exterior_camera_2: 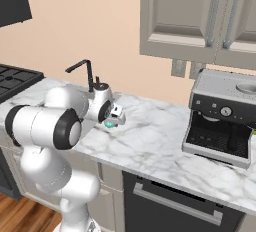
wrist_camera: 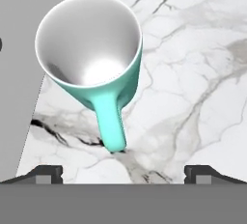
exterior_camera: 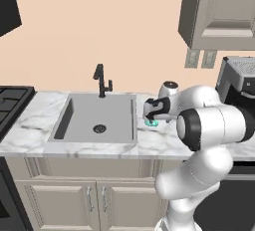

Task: Move the mug from next to the sink to the open cabinet. Then, move the bowl with the apple to the fridge to clear the area for faucet cleaning.

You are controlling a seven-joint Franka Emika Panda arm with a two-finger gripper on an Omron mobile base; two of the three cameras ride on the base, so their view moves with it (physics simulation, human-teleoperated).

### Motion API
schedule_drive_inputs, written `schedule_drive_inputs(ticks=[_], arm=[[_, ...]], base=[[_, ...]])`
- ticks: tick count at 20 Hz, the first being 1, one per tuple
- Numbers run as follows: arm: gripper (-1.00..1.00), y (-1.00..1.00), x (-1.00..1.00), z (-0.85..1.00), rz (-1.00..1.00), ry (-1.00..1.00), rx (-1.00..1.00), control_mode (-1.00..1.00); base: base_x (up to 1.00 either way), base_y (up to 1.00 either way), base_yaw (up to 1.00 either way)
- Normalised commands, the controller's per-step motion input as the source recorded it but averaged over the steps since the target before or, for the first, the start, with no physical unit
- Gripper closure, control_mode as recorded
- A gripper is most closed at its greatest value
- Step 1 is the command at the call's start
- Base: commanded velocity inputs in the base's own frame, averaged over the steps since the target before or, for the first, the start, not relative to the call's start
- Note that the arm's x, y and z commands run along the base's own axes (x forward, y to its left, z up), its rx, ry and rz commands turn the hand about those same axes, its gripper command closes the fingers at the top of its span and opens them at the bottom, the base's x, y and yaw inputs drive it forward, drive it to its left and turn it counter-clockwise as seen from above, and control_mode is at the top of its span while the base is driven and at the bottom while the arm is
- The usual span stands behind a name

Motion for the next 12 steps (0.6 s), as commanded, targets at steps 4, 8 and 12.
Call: schedule_drive_inputs(ticks=[4,8,12], arm=[[-1.00,0.04,0.24,-0.07,0.00,-0.03,0.00,-1.00],[-1.00,0.03,0.26,-0.18,0.00,-0.01,0.00,-1.00],[-1.00,0.00,0.36,-0.25,0.00,0.00,0.00,-1.00]], base=[[0.00,0.00,0.00],[0.00,0.00,0.00],[0.00,0.00,0.00]])
